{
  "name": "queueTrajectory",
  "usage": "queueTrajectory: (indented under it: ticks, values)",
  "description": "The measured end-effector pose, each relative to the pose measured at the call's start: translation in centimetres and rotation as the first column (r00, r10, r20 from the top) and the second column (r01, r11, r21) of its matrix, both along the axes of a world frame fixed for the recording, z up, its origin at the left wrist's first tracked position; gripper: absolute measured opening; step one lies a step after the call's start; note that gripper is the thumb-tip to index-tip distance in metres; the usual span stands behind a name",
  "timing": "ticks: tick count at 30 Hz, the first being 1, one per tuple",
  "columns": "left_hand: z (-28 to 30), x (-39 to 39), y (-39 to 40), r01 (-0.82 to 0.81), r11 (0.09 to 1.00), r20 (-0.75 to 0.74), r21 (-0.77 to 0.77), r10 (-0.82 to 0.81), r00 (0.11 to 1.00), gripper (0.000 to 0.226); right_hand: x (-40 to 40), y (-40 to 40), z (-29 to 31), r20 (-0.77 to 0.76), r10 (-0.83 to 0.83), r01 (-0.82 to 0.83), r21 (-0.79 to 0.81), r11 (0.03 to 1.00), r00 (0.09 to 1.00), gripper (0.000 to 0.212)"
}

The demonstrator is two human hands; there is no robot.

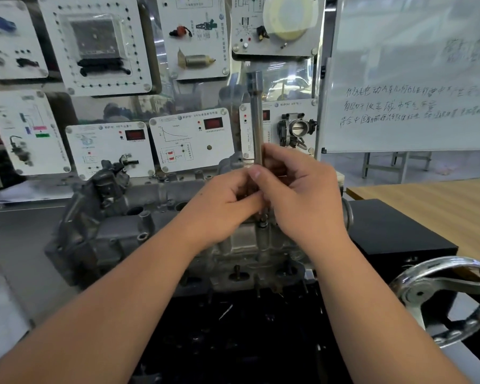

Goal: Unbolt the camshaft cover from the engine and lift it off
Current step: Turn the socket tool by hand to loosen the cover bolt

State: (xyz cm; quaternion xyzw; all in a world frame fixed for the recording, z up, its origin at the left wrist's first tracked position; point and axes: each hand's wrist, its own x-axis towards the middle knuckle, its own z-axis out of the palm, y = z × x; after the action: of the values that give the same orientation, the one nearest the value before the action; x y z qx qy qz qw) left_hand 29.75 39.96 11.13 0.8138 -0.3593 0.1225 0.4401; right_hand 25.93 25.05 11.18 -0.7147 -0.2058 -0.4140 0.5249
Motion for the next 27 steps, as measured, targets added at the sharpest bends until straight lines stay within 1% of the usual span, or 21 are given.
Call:
queueTrajectory:
  ticks: [2,4,8,10,12,14,16,17,20,22,23,25,27]
  values:
    - [0.03,0.06,0.2,-0.01,1.0,-0.037,0.004,0.01,0.999,0.032,0.09,-0.25,-0.08,-0.002,0.011,-0.011,-0.023,1.0,1.0,0.028]
    - [0.05,0.12,0.37,-0.016,1.0,-0.053,0.022,0.017,0.998,0.032,0.16,-0.6,-0.06,-0.028,0.043,-0.043,0.003,0.999,0.999,0.031]
    - [0.13,0.13,0.16,-0.021,0.998,-0.006,0.051,0.021,1.0,0.018,0.03,-0.71,0.17,-0.05,0.061,-0.063,-0.034,0.997,0.997,0.041]
    - [0.05,0.25,-0.07,-0.029,0.998,0.031,0.055,0.028,0.999,0.014,0.02,-0.47,0.14,-0.053,0.027,-0.028,-0.036,0.999,0.998,0.036]
    - [0.05,0.17,-0.15,-0.029,0.999,0.037,0.044,0.028,0.999,0.013,0.13,-0.41,0.04,-0.049,-0.039,0.038,-0.037,0.999,0.998,0.025]
    - [0.09,0.11,0.05,-0.016,1.0,0.0,0.026,0.016,1.0,0.009,0.24,-0.64,-0.03,-0.025,-0.062,0.06,-0.085,0.995,0.998,0.01]
    - [0.13,0.13,0.3,0.0,1.0,-0.036,0.005,0.001,0.999,0.015,0.23,-0.85,-0.04,-0.021,-0.028,0.025,-0.112,0.993,0.999,0.008]
    - [0.13,0.2,0.36,0.003,1.0,-0.037,0.011,-0.002,0.999,0.021,0.24,-0.9,-0.01,-0.035,-0.004,0.001,-0.108,0.994,0.999,0.012]
    - [0.11,0.43,0.22,-0.013,0.998,-0.007,0.054,0.013,1.0,0.031,0.36,-0.96,-0.01,-0.052,0.016,-0.021,-0.088,0.996,0.999,0.047]
    - [0.03,0.54,0.06,0.001,0.999,0.02,0.052,-0.002,1.0,0.025,0.39,-0.75,-0.04,-0.038,0.02,-0.024,-0.096,0.995,0.999,0.052]
    - [-0.01,0.55,0.0,0.008,0.999,0.037,0.045,-0.01,0.999,0.019,0.36,-0.57,-0.08,-0.033,0.016,-0.019,-0.092,0.996,0.999,0.05]
    - [0.07,0.37,-0.14,0.008,0.999,0.06,0.042,-0.011,0.998,0.02,0.34,-0.23,-0.2,0.004,-0.029,0.029,-0.068,0.997,1.0,0.042]
    - [0.1,0.26,-0.16,0.005,1.0,0.054,0.025,-0.006,0.999,0.016,0.32,-0.05,-0.27,0.045,-0.084,0.087,-0.062,0.994,0.995,0.028]
